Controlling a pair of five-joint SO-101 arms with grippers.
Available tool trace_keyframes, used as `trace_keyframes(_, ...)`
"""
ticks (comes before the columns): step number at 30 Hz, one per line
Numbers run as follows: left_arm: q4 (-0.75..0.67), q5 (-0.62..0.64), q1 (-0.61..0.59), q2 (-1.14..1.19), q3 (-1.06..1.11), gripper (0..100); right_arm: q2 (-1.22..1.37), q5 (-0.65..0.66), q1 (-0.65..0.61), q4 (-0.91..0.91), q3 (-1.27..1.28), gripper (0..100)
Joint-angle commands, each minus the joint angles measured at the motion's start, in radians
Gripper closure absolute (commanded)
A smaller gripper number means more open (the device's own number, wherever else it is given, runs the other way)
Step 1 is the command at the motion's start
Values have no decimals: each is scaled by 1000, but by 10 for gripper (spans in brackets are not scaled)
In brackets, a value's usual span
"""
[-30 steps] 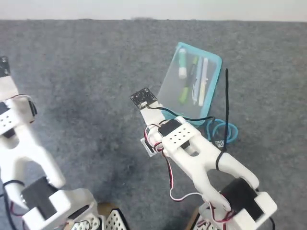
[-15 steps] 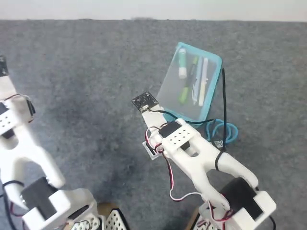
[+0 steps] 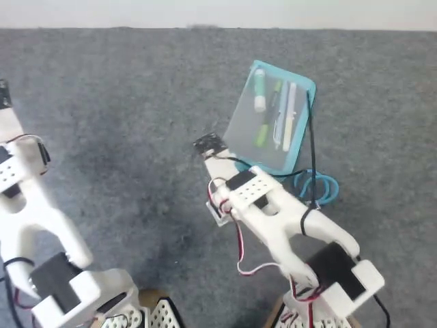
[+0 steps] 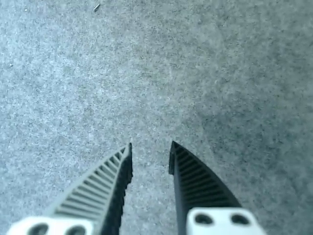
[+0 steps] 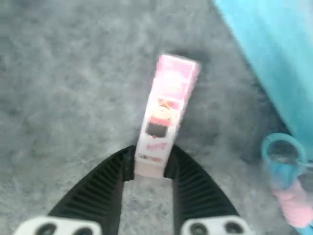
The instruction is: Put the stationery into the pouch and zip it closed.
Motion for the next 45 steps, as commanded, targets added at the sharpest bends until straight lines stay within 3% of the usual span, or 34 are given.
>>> trace_keyframes(1, -25, -20, -23, -60, -15, 881, -64, -12, 68, 27, -51, 973)
trace_keyframes(14, -25, -20, -37, -60, -15, 881, -74, -54, 153, 27, -92, 973)
trace_keyframes(37, -21, -20, -37, -64, -15, 881, 4, -84, 154, 50, -163, 973)
trace_keyframes(45, -21, -20, -37, -66, -15, 881, 116, -68, 153, 150, -354, 973)
